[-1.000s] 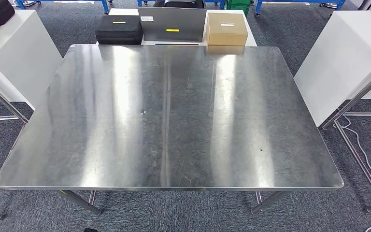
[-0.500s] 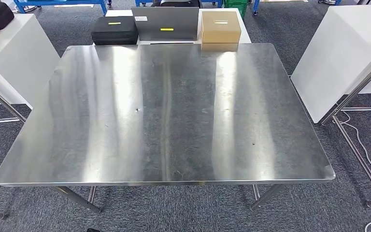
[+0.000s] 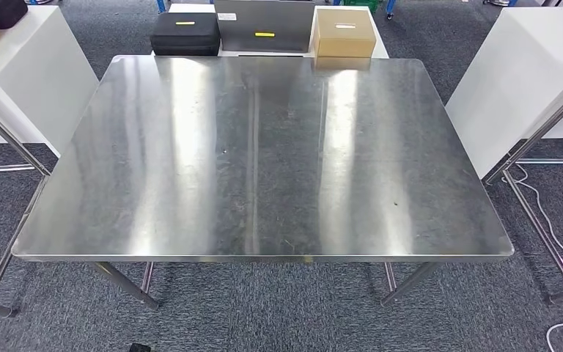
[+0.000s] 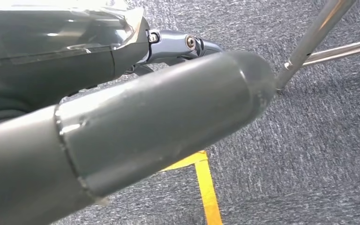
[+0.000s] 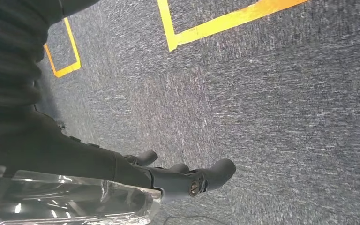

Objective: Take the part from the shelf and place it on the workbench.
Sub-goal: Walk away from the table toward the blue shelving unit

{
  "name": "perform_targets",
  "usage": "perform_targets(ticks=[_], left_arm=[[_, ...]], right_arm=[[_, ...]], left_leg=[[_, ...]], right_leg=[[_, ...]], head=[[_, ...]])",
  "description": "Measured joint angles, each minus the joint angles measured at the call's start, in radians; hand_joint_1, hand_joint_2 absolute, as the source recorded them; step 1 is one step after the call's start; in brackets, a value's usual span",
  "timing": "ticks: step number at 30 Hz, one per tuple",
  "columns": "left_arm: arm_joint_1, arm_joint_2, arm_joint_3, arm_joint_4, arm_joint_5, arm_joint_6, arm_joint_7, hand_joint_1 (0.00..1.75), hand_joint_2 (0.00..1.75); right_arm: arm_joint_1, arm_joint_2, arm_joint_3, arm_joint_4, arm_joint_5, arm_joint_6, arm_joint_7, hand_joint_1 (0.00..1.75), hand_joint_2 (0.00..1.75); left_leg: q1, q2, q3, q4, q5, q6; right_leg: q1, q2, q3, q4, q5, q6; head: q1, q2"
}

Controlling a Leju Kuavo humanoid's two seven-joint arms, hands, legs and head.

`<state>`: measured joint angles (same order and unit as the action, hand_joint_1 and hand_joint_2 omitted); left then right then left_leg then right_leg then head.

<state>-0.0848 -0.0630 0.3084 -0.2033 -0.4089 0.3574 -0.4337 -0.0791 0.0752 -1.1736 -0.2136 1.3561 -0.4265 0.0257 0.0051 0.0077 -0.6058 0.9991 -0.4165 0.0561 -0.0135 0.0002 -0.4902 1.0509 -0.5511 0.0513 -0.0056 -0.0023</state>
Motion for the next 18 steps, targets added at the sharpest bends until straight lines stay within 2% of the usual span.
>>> perform_targets(ticks=[1,2,3,5,6,8,9,10,11,12,13,14,15,16,17,18], left_arm=[[0.000,0.000,0.000,0.000,0.000,0.000,0.000,0.00,0.00],[0.000,-0.001,0.000,0.000,0.000,0.000,0.000,0.00,0.00],[0.000,-0.001,0.000,0.000,-0.001,0.000,0.000,0.00,0.00],[0.000,-0.002,0.001,0.000,-0.001,0.000,0.000,0.00,0.00],[0.001,-0.002,0.001,0.000,-0.001,0.001,0.000,0.00,0.00],[0.002,-0.002,0.001,0.000,-0.001,0.001,0.000,0.00,0.00],[0.002,-0.002,0.001,0.000,-0.001,0.001,0.000,0.00,0.00],[0.002,-0.002,0.001,0.000,-0.001,0.001,0.000,0.00,0.00],[0.003,-0.002,0.001,0.000,-0.001,0.001,0.000,0.00,0.00],[0.003,-0.002,0.001,0.000,-0.001,0.001,0.000,0.00,0.00],[0.002,-0.002,0.001,0.000,-0.001,0.001,0.000,0.00,0.00],[0.002,-0.001,0.001,0.000,-0.001,0.001,0.000,0.00,0.00],[0.001,-0.001,0.001,0.000,-0.001,0.001,-0.001,0.00,0.00],[0.001,-0.001,0.001,0.000,-0.002,0.001,-0.001,0.00,0.00],[0.000,0.000,0.001,0.000,-0.002,0.001,-0.001,0.00,0.00],[0.000,0.000,0.001,0.000,-0.003,0.001,-0.001,0.00,0.00]], right_arm=[[-0.001,0.000,0.000,0.000,0.001,0.000,0.000,0.00,1.75],[-0.002,-0.001,0.000,0.000,0.002,0.000,0.000,0.00,1.75],[-0.002,-0.001,0.000,0.000,0.002,0.000,0.000,0.00,1.75],[-0.001,-0.001,0.000,0.000,0.002,0.000,0.000,0.00,1.75],[-0.001,-0.001,0.000,0.000,0.002,0.000,0.000,0.00,1.75],[-0.001,-0.001,0.000,0.000,0.002,-0.001,0.000,0.00,1.75],[-0.001,-0.001,0.000,0.000,0.002,-0.001,0.000,0.00,1.75],[0.000,-0.001,0.000,0.000,0.002,-0.001,0.000,0.00,1.75],[0.000,-0.001,0.000,0.000,0.002,-0.001,0.000,0.00,1.75],[0.000,-0.001,0.000,0.000,0.002,-0.001,0.000,0.00,1.75],[0.001,0.000,0.000,0.000,0.002,0.000,0.000,0.00,1.75],[0.001,0.000,0.000,0.000,0.002,0.000,0.000,0.00,1.75],[0.000,0.000,0.000,0.000,0.003,0.000,0.000,0.00,1.75],[0.000,0.000,0.000,0.000,0.003,0.000,0.000,0.00,1.75],[-0.001,0.000,0.000,0.000,0.003,0.000,0.000,0.00,1.75],[-0.002,0.000,0.000,0.000,0.003,0.000,0.000,0.00,1.75]], left_leg=[[-0.001,0.000,-0.003,0.001,0.006,-0.006],[-0.003,0.000,-0.005,0.002,0.011,-0.012],[-0.004,0.000,-0.006,0.003,0.016,-0.017],[-0.001,-0.001,-0.011,0.008,0.016,-0.029],[0.002,-0.002,-0.018,0.022,-0.004,-0.035],[0.007,-0.005,-0.040,0.092,-0.085,-0.046],[0.008,-0.006,-0.055,0.153,-0.135,-0.051],[0.009,-0.006,-0.067,0.213,-0.170,-0.056],[0.011,-0.006,-0.069,0.255,-0.185,-0.060],[0.014,-0.006,-0.058,0.272,-0.181,-0.064],[0.017,-0.006,-0.025,0.241,-0.158,-0.066],[0.020,-0.006,0.023,0.177,-0.132,-0.067],[0.022,-0.008,0.071,0.108,-0.118,-0.067],[0.022,-0.010,0.106,0.051,-0.110,-0.063],[0.021,-0.012,0.124,0.018,-0.111,-0.059],[0.017,-0.013,0.124,0.009,-0.113,-0.052]], right_leg=[[0.003,0.000,0.032,-0.054,0.010,-0.003],[0.007,0.001,0.049,-0.085,0.015,-0.008],[0.011,0.002,0.046,-0.090,0.018,-0.014],[0.004,0.000,0.034,-0.090,0.029,-0.029],[-0.001,-0.002,0.029,-0.092,0.037,-0.040],[-0.006,-0.006,0.015,-0.093,0.054,-0.057],[-0.005,-0.007,0.005,-0.092,0.061,-0.061],[-0.005,-0.007,-0.004,-0.091,0.069,-0.062],[-0.004,-0.008,-0.014,-0.088,0.077,-0.060],[-0.005,-0.008,-0.025,-0.085,0.084,-0.057],[-0.006,-0.007,-0.035,-0.079,0.090,-0.054],[-0.007,-0.007,-0.044,-0.073,0.093,-0.051],[-0.006,-0.007,-0.053,-0.066,0.095,-0.047],[-0.005,-0.006,-0.061,-0.060,0.098,-0.043],[-0.003,-0.006,-0.066,-0.057,0.102,-0.037],[-0.001,-0.006,-0.070,-0.056,0.107,-0.028]], head=[[0.000,0.000],[0.000,0.000],[0.000,0.000],[0.000,0.000],[-0.002,0.000],[-0.006,0.000],[-0.008,0.000],[-0.008,0.000],[-0.009,0.000],[-0.009,0.000],[-0.009,0.000],[-0.009,0.000],[-0.009,0.000],[-0.009,0.000],[-0.008,0.000],[-0.008,0.000]])
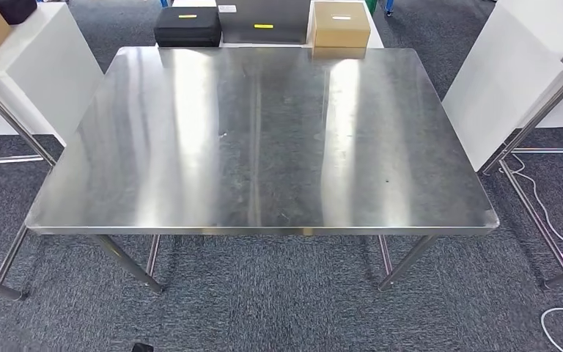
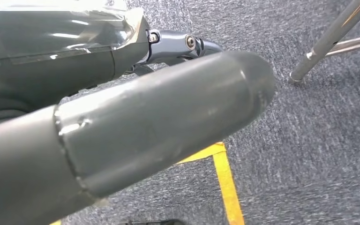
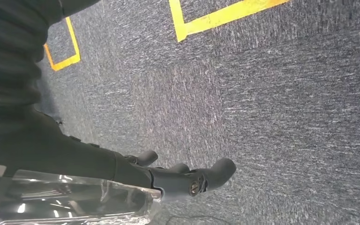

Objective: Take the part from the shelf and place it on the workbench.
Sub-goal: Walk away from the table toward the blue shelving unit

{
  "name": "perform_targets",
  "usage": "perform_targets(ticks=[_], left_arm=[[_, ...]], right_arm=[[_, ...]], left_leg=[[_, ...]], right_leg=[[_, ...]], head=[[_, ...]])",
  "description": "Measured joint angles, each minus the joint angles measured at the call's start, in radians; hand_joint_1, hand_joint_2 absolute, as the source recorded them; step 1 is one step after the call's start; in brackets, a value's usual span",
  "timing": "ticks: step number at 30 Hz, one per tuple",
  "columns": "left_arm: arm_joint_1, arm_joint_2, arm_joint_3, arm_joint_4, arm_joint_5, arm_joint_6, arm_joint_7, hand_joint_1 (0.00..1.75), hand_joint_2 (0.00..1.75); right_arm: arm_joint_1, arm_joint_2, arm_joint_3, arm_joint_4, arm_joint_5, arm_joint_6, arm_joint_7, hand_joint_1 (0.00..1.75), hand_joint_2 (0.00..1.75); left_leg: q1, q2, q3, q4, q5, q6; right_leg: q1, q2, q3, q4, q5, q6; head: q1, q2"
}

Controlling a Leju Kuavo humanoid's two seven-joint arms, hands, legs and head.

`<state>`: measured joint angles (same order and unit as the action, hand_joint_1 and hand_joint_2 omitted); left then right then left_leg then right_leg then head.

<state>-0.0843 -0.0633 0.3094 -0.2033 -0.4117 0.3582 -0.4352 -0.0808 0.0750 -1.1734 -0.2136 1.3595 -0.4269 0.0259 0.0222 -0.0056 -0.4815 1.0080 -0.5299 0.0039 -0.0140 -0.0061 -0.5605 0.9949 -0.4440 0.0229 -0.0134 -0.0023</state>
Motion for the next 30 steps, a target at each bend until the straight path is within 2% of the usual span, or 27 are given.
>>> perform_targets(ticks=[2,3,5,7,8,9,10,11,12,13,14,16,18,21,27,30], left_arm=[[0.000,0.000,0.000,0.000,-0.001,0.000,0.000,0.00,0.00],[0.000,-0.001,0.000,0.000,-0.002,0.000,0.000,0.00,0.00],[-0.001,-0.002,0.000,0.000,-0.002,0.000,0.000,0.00,0.00],[-0.001,-0.001,0.001,0.000,-0.002,0.000,0.000,0.00,0.00],[-0.001,-0.001,0.001,0.000,-0.003,0.000,0.000,0.00,0.00],[-0.001,-0.001,0.001,0.000,-0.004,0.000,0.000,0.00,0.00],[-0.001,-0.001,0.000,0.000,-0.006,0.000,0.000,0.00,0.00],[-0.001,-0.002,0.000,0.000,-0.008,0.000,-0.001,0.00,0.00],[-0.001,-0.002,0.000,0.000,-0.009,0.000,-0.002,0.00,0.00],[-0.002,-0.002,0.001,0.000,-0.011,0.000,-0.003,0.00,0.00],[-0.003,-0.002,0.001,0.000,-0.013,0.000,-0.004,0.00,0.00],[-0.004,-0.002,0.001,0.000,-0.017,0.000,-0.005,0.00,0.00],[-0.004,-0.002,0.001,0.000,-0.018,0.001,-0.005,0.00,0.00],[-0.004,-0.003,0.000,0.000,-0.019,0.001,-0.005,0.00,0.00],[-0.004,-0.003,0.000,0.000,-0.020,0.002,-0.005,0.00,0.00],[-0.004,-0.002,0.000,0.000,-0.022,0.005,-0.004,0.00,0.00]], right_arm=[[0.000,0.000,0.000,0.000,0.000,0.000,0.000,0.00,1.75],[0.001,-0.001,0.000,0.000,0.000,0.000,0.000,0.00,1.75],[0.002,-0.002,0.000,0.000,0.000,0.000,0.000,0.00,1.75],[0.002,-0.001,0.000,0.000,-0.001,0.000,0.000,0.00,1.75],[0.002,-0.001,0.000,0.000,-0.001,0.000,0.000,0.00,1.75],[0.002,-0.001,0.000,0.000,-0.001,0.000,0.000,0.00,1.75],[0.002,-0.002,0.000,0.000,-0.001,0.000,0.001,0.00,1.75],[0.002,-0.002,0.000,0.000,-0.001,0.000,0.002,0.00,1.75],[0.001,-0.003,0.000,0.000,0.000,-0.001,0.003,0.00,1.75],[-0.001,-0.003,0.000,0.000,0.002,-0.001,0.005,0.00,1.75],[-0.002,-0.003,0.001,0.000,0.005,-0.001,0.006,0.00,1.75],[-0.001,-0.003,0.002,0.000,0.012,-0.002,0.008,0.00,1.75],[0.001,-0.003,0.006,0.000,0.020,-0.002,0.011,0.00,1.75],[0.002,-0.004,0.010,0.000,0.025,-0.002,0.012,0.00,1.75],[0.002,-0.004,0.011,0.000,0.008,-0.001,0.011,0.00,1.75],[0.001,-0.002,0.011,0.000,0.004,-0.001,0.011,0.00,1.75]], left_leg=[[-0.003,0.002,-0.011,-0.005,0.012,0.020],[-0.004,0.004,-0.017,-0.008,0.020,0.031],[-0.004,0.010,-0.032,-0.013,0.040,0.051],[-0.009,0.013,-0.054,-0.012,0.056,0.058],[-0.011,0.014,-0.064,-0.012,0.063,0.058],[-0.013,0.014,-0.074,-0.012,0.069,0.057],[-0.014,0.014,-0.081,-0.012,0.074,0.055],[-0.015,0.014,-0.086,-0.012,0.080,0.052],[-0.015,0.014,-0.090,-0.011,0.085,0.049],[-0.017,0.015,-0.092,-0.010,0.088,0.045],[-0.019,0.015,-0.093,-0.009,0.091,0.041],[-0.021,0.015,-0.096,-0.007,0.090,0.045],[-0.018,0.014,-0.097,-0.007,0.093,0.048],[-0.011,0.014,-0.098,-0.010,0.104,0.035],[-0.011,0.014,-0.100,-0.010,0.107,0.030],[-0.014,0.013,-0.104,-0.007,0.106,0.039]], right_leg=[[0.002,0.000,-0.007,0.000,0.008,0.017],[0.002,0.001,-0.017,0.012,0.000,0.021],[0.000,0.002,-0.058,0.097,-0.056,0.015],[-0.002,0.003,-0.108,0.230,-0.128,0.009],[-0.002,0.003,-0.118,0.270,-0.146,0.011],[-0.001,0.003,-0.107,0.275,-0.149,0.016],[-0.001,0.003,-0.076,0.238,-0.137,0.023],[-0.001,0.003,-0.027,0.168,-0.117,0.028],[0.000,0.003,0.024,0.087,-0.100,0.028],[0.003,0.003,0.061,0.022,-0.085,0.024],[0.005,0.003,0.083,-0.019,-0.076,0.018],[0.008,0.003,0.090,-0.038,-0.068,0.008],[0.009,0.003,0.090,-0.038,-0.064,0.003],[0.016,0.002,0.087,-0.036,-0.060,-0.005],[0.018,0.002,0.082,-0.033,-0.058,-0.005],[0.010,0.002,0.081,-0.037,-0.055,0.001]], head=[[0.000,0.000],[0.001,0.000],[0.004,0.000],[0.007,0.000],[0.006,0.000],[0.007,0.000],[0.007,0.000],[0.007,0.000],[0.007,0.000],[0.006,0.000],[0.006,0.000],[0.004,0.000],[0.005,0.000],[0.005,0.000],[0.005,0.000],[0.004,0.000]])
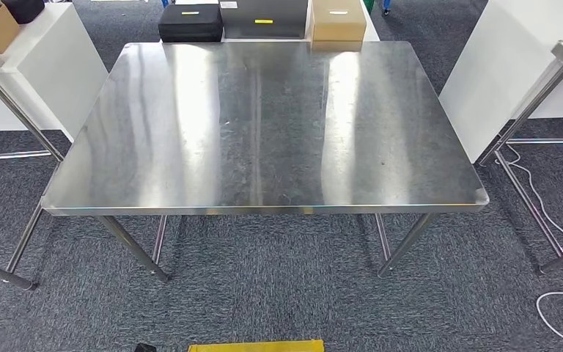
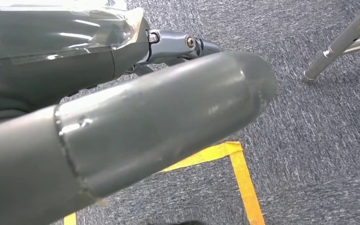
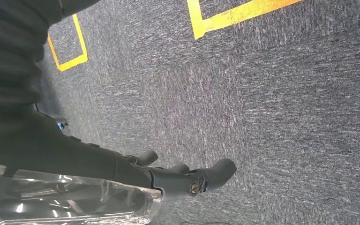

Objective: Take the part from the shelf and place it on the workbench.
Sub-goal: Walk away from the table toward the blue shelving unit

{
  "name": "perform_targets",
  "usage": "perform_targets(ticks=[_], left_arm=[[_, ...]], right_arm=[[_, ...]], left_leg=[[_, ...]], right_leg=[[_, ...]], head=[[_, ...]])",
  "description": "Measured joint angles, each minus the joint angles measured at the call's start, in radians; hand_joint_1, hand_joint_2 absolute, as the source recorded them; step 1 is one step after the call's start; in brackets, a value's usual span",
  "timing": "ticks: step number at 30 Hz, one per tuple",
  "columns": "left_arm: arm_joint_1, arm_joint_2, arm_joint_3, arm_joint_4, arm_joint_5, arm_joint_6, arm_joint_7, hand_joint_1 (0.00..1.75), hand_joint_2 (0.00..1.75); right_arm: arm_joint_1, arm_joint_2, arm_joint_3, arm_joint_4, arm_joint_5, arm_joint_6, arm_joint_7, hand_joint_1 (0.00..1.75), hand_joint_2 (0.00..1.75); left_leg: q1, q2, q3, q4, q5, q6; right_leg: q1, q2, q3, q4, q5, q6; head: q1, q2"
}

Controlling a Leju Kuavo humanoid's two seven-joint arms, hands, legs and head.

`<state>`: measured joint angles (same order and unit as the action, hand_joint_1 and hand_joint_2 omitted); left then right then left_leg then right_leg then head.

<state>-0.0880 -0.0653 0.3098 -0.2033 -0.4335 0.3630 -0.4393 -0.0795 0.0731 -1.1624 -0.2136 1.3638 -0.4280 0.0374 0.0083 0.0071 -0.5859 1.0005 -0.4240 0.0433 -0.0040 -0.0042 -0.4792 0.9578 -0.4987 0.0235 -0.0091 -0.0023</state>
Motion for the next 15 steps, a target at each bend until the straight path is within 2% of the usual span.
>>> perform_targets(ticks=[2,3,4,6,7,8,9,10,11,12,13,14,15], left_arm=[[0.000,-0.001,0.000,0.000,-0.003,0.002,0.000,0.00,0.00],[0.000,-0.003,0.000,0.000,-0.005,0.003,0.000,0.00,0.00],[0.000,-0.004,0.000,0.000,-0.007,0.004,0.000,0.00,0.00],[0.000,-0.005,0.000,0.000,-0.008,0.004,0.000,0.00,0.00],[0.001,-0.005,0.000,0.000,-0.009,0.004,0.000,0.00,0.00],[0.001,-0.006,0.000,0.000,-0.010,0.004,0.001,0.00,0.00],[0.001,-0.007,0.000,0.000,-0.010,0.004,0.001,0.00,0.00],[0.001,-0.009,0.000,0.000,-0.011,0.004,0.002,0.00,0.00],[0.001,-0.009,0.000,0.000,-0.012,0.004,0.002,0.00,0.00],[0.002,-0.008,0.000,0.000,-0.012,0.005,0.003,0.00,0.00],[0.002,-0.007,0.000,0.000,-0.012,0.006,0.004,0.00,0.00],[0.003,-0.006,0.000,0.000,-0.012,0.007,0.004,0.00,0.00],[0.003,-0.006,0.000,0.000,-0.012,0.008,0.004,0.00,0.00]], right_arm=[[0.000,0.000,0.000,0.000,0.000,0.000,0.000,0.00,1.75],[0.000,-0.001,0.000,0.000,0.000,0.000,0.000,0.00,1.75],[0.000,-0.002,0.000,0.000,-0.001,0.000,0.000,0.00,1.75],[0.001,-0.002,0.000,0.000,-0.002,0.000,0.000,0.00,1.75],[0.003,-0.002,0.000,0.000,-0.002,0.000,0.000,0.00,1.75],[0.004,-0.003,0.000,0.000,-0.003,0.000,0.000,0.00,1.75],[0.006,-0.004,0.000,0.000,-0.003,0.000,0.000,0.00,1.75],[0.007,-0.005,0.000,0.000,-0.003,0.000,-0.001,0.00,1.75],[0.006,-0.005,0.000,0.000,-0.002,0.000,-0.001,0.00,1.75],[0.004,-0.003,0.000,0.000,-0.002,0.000,-0.002,0.00,1.75],[0.002,-0.003,0.000,0.000,-0.001,0.000,-0.003,0.00,1.75],[0.001,-0.003,0.000,0.000,0.001,0.000,-0.003,0.00,1.75],[0.001,-0.003,0.000,0.000,0.002,0.001,-0.004,0.00,1.75]], left_leg=[[0.005,0.003,0.007,-0.020,0.009,0.007],[0.008,0.006,0.011,-0.031,0.016,0.010],[0.012,0.010,0.014,-0.041,0.021,0.012],[0.012,0.018,0.011,-0.044,0.024,0.012],[0.012,0.022,0.009,-0.044,0.025,0.011],[0.013,0.027,0.007,-0.044,0.025,0.008],[0.017,0.032,0.005,-0.042,0.026,0.004],[0.021,0.037,0.004,-0.039,0.026,-0.003],[0.023,0.043,0.002,-0.033,0.024,-0.012],[0.024,0.050,0.000,-0.024,0.020,-0.022],[0.023,0.057,0.000,-0.017,0.015,-0.033],[0.021,0.064,0.000,-0.011,0.012,-0.041],[0.022,0.071,0.003,-0.010,0.010,-0.048]], right_leg=[[0.003,0.000,-0.003,0.007,-0.005,0.003],[0.003,0.001,-0.016,0.032,-0.020,0.003],[0.003,0.001,-0.037,0.075,-0.044,0.002],[-0.005,0.002,-0.107,0.209,-0.105,0.003],[-0.010,0.002,-0.136,0.264,-0.122,0.009],[-0.016,0.002,-0.150,0.288,-0.125,0.018],[-0.022,0.001,-0.142,0.269,-0.109,0.032],[-0.029,-0.005,-0.114,0.211,-0.081,0.048],[-0.036,-0.023,-0.078,0.137,-0.050,0.062],[-0.038,-0.042,-0.051,0.076,-0.023,0.069],[-0.038,-0.055,-0.036,0.040,-0.007,0.066],[-0.036,-0.062,-0.035,0.029,0.001,0.055],[-0.032,-0.055,-0.041,0.035,0.003,0.041]], head=[[0.000,0.000],[0.001,0.000],[0.001,0.000],[0.002,0.000],[0.002,0.000],[0.001,0.000],[0.002,0.000],[0.002,0.000],[0.002,0.000],[0.004,0.000],[0.003,0.000],[0.002,0.000],[0.000,0.000]])
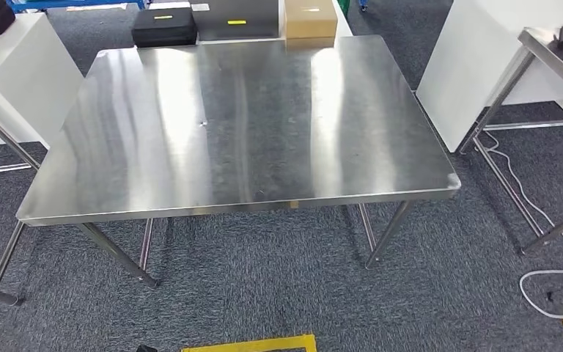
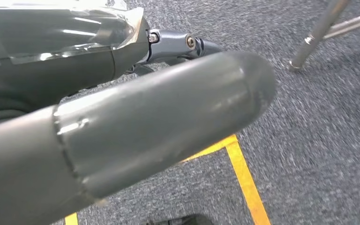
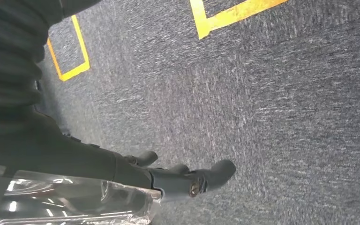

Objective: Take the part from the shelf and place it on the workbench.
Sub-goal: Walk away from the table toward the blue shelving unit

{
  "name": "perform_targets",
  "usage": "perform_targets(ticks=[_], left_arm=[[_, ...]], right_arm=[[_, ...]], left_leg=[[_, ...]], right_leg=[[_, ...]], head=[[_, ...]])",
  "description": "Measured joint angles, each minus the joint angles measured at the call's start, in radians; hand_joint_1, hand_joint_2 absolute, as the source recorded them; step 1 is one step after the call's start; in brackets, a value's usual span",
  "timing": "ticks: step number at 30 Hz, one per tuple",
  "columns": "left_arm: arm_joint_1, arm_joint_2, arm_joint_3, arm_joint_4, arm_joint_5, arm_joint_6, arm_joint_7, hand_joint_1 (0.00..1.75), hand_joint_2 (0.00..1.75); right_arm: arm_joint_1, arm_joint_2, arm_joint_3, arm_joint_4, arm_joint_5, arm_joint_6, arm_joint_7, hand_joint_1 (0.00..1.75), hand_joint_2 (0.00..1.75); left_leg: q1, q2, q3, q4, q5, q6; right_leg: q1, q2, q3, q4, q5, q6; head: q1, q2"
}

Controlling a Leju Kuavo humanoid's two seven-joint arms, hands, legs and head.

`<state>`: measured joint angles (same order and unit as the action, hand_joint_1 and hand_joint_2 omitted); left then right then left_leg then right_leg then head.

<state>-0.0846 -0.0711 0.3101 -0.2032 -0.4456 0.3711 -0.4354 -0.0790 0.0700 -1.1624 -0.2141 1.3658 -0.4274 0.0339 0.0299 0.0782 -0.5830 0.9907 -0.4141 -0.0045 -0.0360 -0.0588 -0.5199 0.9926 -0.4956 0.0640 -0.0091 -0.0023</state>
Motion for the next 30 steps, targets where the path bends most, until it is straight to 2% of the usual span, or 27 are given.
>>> perform_targets(ticks=[1,2,3,4,6,7,8,9,10,11,13,14,15,16,17,18,19,20,22,23,24,25,26,28,29,30], left_arm=[[0.000,-0.002,0.000,0.000,0.000,0.001,0.000,0.00,0.00],[0.000,-0.003,0.000,0.000,0.000,0.002,0.000,0.00,0.00],[0.000,-0.003,0.000,0.000,-0.001,0.002,-0.001,0.00,0.00],[0.001,-0.004,0.000,0.000,-0.002,0.003,-0.001,0.00,0.00],[0.004,-0.003,0.000,0.000,-0.003,0.004,-0.001,0.00,0.00],[0.006,-0.003,0.000,0.000,-0.003,0.005,-0.001,0.00,0.00],[0.007,-0.003,0.000,0.000,-0.003,0.005,-0.001,0.00,0.00],[0.008,-0.003,0.000,0.000,-0.003,0.005,-0.001,0.00,0.00],[0.009,-0.004,0.000,0.000,-0.003,0.005,-0.001,0.00,0.00],[0.009,-0.003,0.000,0.000,-0.003,0.005,-0.001,0.00,0.00],[0.009,-0.002,0.000,0.000,-0.003,0.006,-0.002,0.00,0.00],[0.009,-0.001,0.000,0.001,-0.003,0.006,-0.003,0.00,0.00],[0.009,0.000,0.000,0.001,-0.003,0.007,-0.004,0.00,0.00],[0.009,-0.001,0.000,0.000,-0.004,0.007,-0.004,0.00,0.00],[0.008,-0.002,0.000,0.000,-0.003,0.007,-0.005,0.00,0.00],[0.008,-0.003,0.000,0.000,-0.003,0.008,-0.005,0.00,0.00],[0.008,-0.005,0.000,0.000,-0.003,0.008,-0.006,0.00,0.00],[0.009,-0.005,0.000,0.000,-0.003,0.009,-0.008,0.00,0.00],[0.012,-0.005,0.000,0.001,-0.004,0.015,-0.017,0.00,0.00],[0.013,-0.006,0.000,0.001,-0.004,0.018,-0.024,0.00,0.00],[0.014,-0.006,0.000,0.001,-0.004,0.021,-0.032,0.00,0.00],[0.014,-0.007,0.000,0.001,-0.003,0.022,-0.038,0.00,0.00],[0.014,-0.008,0.000,0.001,-0.003,0.022,-0.045,0.00,0.00],[0.013,-0.011,0.003,0.001,0.004,0.000,-0.056,0.00,0.00],[0.012,-0.012,0.007,0.001,0.010,-0.034,-0.061,0.00,0.00],[0.010,-0.012,0.010,0.001,0.015,-0.071,-0.063,0.00,0.00]], right_arm=[[0.001,-0.002,0.000,0.000,0.001,0.000,0.000,0.00,1.75],[0.002,-0.002,0.000,0.000,0.001,0.000,0.000,0.00,1.75],[0.002,-0.002,0.000,0.000,0.001,0.000,0.000,0.00,1.75],[0.002,-0.002,0.000,0.000,0.001,0.001,0.000,0.00,1.75],[0.001,-0.002,0.000,0.000,0.001,0.001,-0.001,0.00,1.75],[0.002,-0.003,0.000,0.000,0.001,0.003,-0.002,0.00,1.75],[0.003,-0.002,0.000,0.000,0.001,0.004,-0.002,0.00,1.75],[0.005,-0.003,0.000,0.000,0.001,0.006,-0.002,0.00,1.75],[0.006,-0.003,0.000,0.000,0.001,0.008,-0.002,0.00,1.75],[0.006,-0.003,0.000,0.000,0.001,0.008,-0.002,0.00,1.75],[0.004,-0.001,0.000,0.000,0.001,0.010,-0.004,0.00,1.75],[0.003,-0.001,0.000,0.000,0.001,0.011,-0.005,0.00,1.75],[0.003,0.000,0.000,0.000,0.001,0.011,-0.007,0.00,1.75],[0.004,-0.002,0.000,0.000,0.002,0.011,-0.008,0.00,1.75],[0.005,-0.003,0.000,0.000,0.002,0.011,-0.009,0.00,1.75],[0.006,-0.003,0.000,0.000,0.002,0.011,-0.010,0.00,1.75],[0.005,-0.004,0.000,0.000,0.001,0.011,-0.011,0.00,1.75],[0.004,-0.005,0.000,0.000,0.001,0.011,-0.012,0.00,1.75],[0.001,-0.007,0.000,0.000,0.001,0.011,-0.014,0.00,1.75],[0.002,-0.007,0.000,0.000,0.001,0.011,-0.014,0.00,1.75],[0.004,-0.007,0.000,0.000,0.000,0.011,-0.014,0.00,1.75],[0.007,-0.007,0.000,0.000,-0.001,0.011,-0.014,0.00,1.75],[0.008,-0.008,0.000,0.000,-0.003,0.011,-0.014,0.00,1.75],[0.008,-0.008,0.000,0.000,-0.006,0.009,-0.010,0.00,1.75],[0.006,-0.007,0.000,0.000,-0.008,0.008,-0.008,0.00,1.75],[0.004,-0.006,0.000,0.000,-0.010,0.007,-0.005,0.00,1.75]], left_leg=[[0.002,0.006,0.002,0.000,-0.001,-0.005],[0.007,0.001,0.001,0.007,-0.011,-0.010],[0.010,-0.012,-0.007,0.028,-0.032,-0.013],[0.012,-0.031,-0.024,0.070,-0.067,-0.015],[0.010,-0.065,-0.077,0.204,-0.150,-0.012],[0.008,-0.072,-0.102,0.267,-0.177,-0.008],[0.006,-0.075,-0.113,0.302,-0.185,-0.003],[0.003,-0.078,-0.106,0.295,-0.173,0.004],[0.001,-0.083,-0.080,0.251,-0.145,0.013],[-0.002,-0.099,-0.041,0.181,-0.111,0.024],[-0.007,-0.139,0.022,0.063,-0.071,0.042],[-0.010,-0.150,0.036,0.036,-0.067,0.046],[-0.013,-0.148,0.038,0.029,-0.069,0.047],[-0.016,-0.135,0.039,0.023,-0.065,0.047],[-0.016,-0.123,0.041,0.016,-0.060,0.048],[-0.015,-0.111,0.042,0.008,-0.054,0.051],[-0.014,-0.097,0.044,-0.001,-0.049,0.054],[-0.014,-0.083,0.043,-0.005,-0.045,0.056],[-0.016,-0.052,0.039,-0.006,-0.044,0.059],[-0.017,-0.037,0.038,-0.006,-0.044,0.059],[-0.017,-0.025,0.037,-0.006,-0.044,0.058],[-0.017,-0.014,0.037,-0.006,-0.044,0.058],[-0.017,-0.004,0.037,-0.005,-0.044,0.057],[-0.020,0.016,0.039,-0.001,-0.046,0.050],[-0.024,0.028,0.042,0.002,-0.049,0.044],[-0.026,0.039,0.044,0.005,-0.051,0.038]], right_leg=[[-0.001,0.012,-0.002,0.003,0.002,-0.014],[-0.002,0.021,-0.002,0.004,0.005,-0.024],[-0.002,0.030,-0.003,0.005,0.009,-0.032],[-0.001,0.039,-0.005,0.005,0.014,-0.042],[0.007,0.058,-0.013,0.005,0.022,-0.054],[0.012,0.069,-0.017,0.006,0.025,-0.058],[0.016,0.081,-0.020,0.006,0.027,-0.060],[0.020,0.094,-0.021,0.006,0.028,-0.062],[0.024,0.108,-0.020,0.006,0.029,-0.062],[0.025,0.121,-0.019,0.006,0.029,-0.062],[0.028,0.143,-0.021,0.007,0.032,-0.058],[0.028,0.153,-0.024,0.007,0.034,-0.053],[0.027,0.161,-0.029,0.007,0.038,-0.048],[0.026,0.171,-0.035,0.005,0.041,-0.042],[0.027,0.168,-0.041,0.009,0.041,-0.038],[0.028,0.152,-0.051,0.020,0.035,-0.035],[0.030,0.129,-0.071,0.053,0.014,-0.035],[0.029,0.102,-0.096,0.107,-0.016,-0.038],[0.026,0.077,-0.158,0.237,-0.078,-0.037],[0.023,0.074,-0.172,0.275,-0.092,-0.031],[0.021,0.071,-0.172,0.287,-0.093,-0.023],[0.018,0.068,-0.158,0.271,-0.084,-0.014],[0.015,0.060,-0.126,0.221,-0.066,-0.005],[0.012,0.009,-0.045,0.083,-0.024,0.007],[0.013,-0.011,-0.015,0.027,-0.006,0.005],[0.016,-0.024,-0.001,-0.003,0.005,-0.002]], head=[[-0.003,0.000],[-0.005,0.000],[-0.006,0.000],[-0.008,0.000],[-0.010,0.000],[-0.010,0.000],[-0.010,0.000],[-0.010,0.000],[-0.010,0.000],[-0.010,0.000],[-0.008,0.000],[-0.007,0.000],[-0.006,0.000],[-0.007,0.000],[-0.006,0.000],[-0.006,0.000],[-0.004,0.000],[-0.003,0.000],[-0.001,0.000],[-0.001,0.000],[-0.001,0.000],[-0.001,0.000],[-0.001,0.000],[0.001,0.000],[-0.001,0.000],[-0.002,0.000]])
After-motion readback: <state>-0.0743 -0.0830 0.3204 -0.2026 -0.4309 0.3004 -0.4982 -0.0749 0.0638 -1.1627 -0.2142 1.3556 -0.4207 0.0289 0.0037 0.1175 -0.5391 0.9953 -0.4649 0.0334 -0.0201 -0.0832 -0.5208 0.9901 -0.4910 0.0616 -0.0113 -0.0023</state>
